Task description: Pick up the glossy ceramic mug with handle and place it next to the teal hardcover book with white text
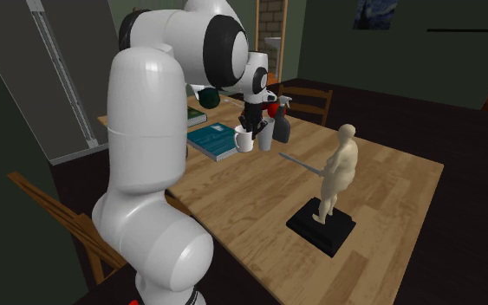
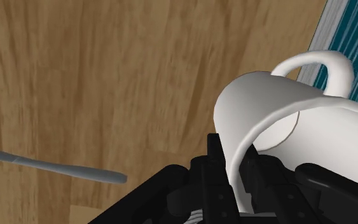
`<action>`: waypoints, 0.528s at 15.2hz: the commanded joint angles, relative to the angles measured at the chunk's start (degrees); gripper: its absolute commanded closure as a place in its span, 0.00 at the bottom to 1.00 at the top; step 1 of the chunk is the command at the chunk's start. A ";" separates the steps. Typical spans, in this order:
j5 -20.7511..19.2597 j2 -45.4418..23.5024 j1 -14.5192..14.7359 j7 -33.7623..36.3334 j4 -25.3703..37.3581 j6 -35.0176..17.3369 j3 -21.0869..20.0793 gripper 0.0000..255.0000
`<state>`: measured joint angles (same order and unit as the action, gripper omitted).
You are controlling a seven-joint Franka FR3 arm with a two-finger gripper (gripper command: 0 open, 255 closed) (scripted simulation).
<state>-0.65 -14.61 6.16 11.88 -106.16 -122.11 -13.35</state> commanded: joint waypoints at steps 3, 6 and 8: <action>-0.41 -1.55 0.14 0.19 -1.61 -3.17 0.12 1.00; -0.41 -1.55 0.14 0.19 -1.61 -3.17 0.12 1.00; -0.41 -1.55 0.14 0.19 -1.61 -3.17 0.12 1.00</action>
<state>-1.06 -16.16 6.30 12.07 -107.76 -125.24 -13.23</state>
